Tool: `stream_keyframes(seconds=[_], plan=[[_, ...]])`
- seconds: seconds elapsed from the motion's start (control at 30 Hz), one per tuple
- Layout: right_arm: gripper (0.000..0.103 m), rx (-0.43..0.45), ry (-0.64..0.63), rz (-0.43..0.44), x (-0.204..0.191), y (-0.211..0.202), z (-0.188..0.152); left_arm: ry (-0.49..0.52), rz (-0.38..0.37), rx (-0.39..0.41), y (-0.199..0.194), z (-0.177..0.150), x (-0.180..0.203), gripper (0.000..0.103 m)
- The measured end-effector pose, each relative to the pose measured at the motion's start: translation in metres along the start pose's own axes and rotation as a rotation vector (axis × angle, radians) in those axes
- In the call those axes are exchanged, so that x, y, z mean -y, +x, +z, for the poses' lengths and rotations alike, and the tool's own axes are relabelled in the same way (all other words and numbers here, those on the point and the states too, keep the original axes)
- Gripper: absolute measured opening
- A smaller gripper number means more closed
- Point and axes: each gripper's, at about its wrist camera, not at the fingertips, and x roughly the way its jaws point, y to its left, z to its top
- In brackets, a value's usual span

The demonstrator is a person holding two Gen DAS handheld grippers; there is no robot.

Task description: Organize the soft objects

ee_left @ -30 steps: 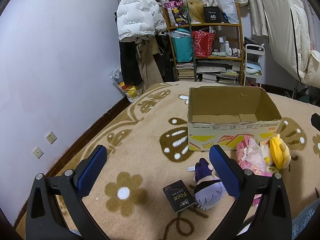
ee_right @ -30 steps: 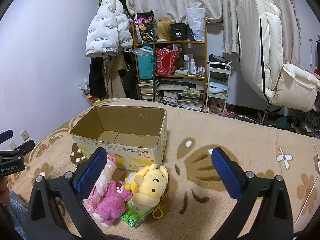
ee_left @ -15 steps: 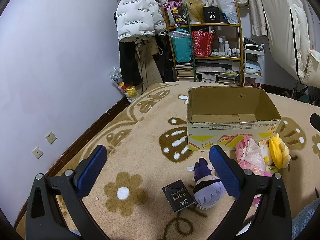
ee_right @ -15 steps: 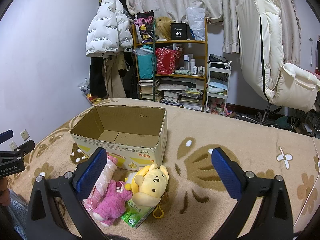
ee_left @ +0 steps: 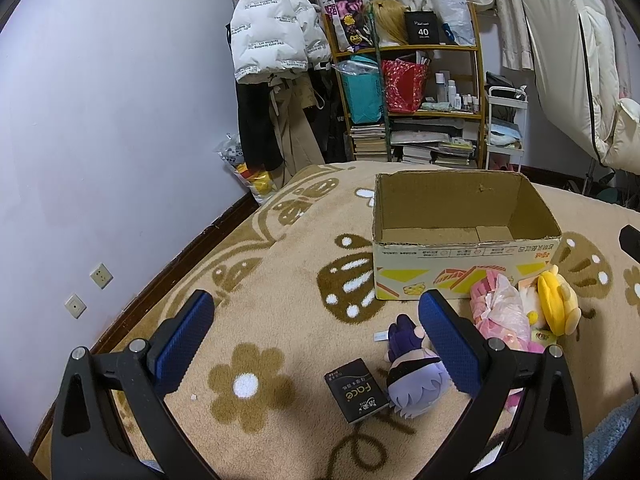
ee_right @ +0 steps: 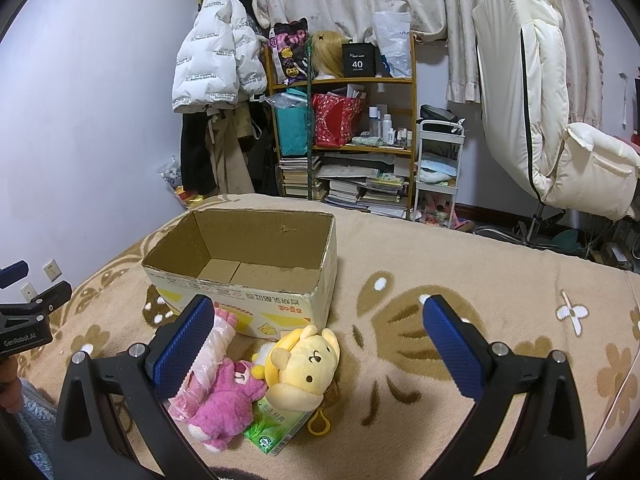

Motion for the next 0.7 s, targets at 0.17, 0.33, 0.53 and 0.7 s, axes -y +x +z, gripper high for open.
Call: stream_keyframes(seconds=[0.17, 0.33, 0.53, 0.7], plan=[[0.103, -0.001, 0.000, 0.001, 0.0000, 0.0006, -0.0004, 0.002, 0.001, 0.000, 0.0002, -0.0006, 0.0001, 0.101], [0.103, -0.002, 0.001, 0.000, -0.0001, 0.0007, -0.0005, 0.000, 0.001, -0.002, 0.0001, -0.0004, 0.0001, 0.101], [0.103, -0.003, 0.000, 0.001, -0.0004, 0.0007, -0.0010, 0.001, 0.001, -0.002, 0.0002, -0.0001, 0.0001, 0.101], [0.103, -0.002, 0.002, 0.002, -0.0001, 0.0007, -0.0007, 0.002, 0.001, -0.003, 0.0006, -0.0012, 0.0007, 0.101]])
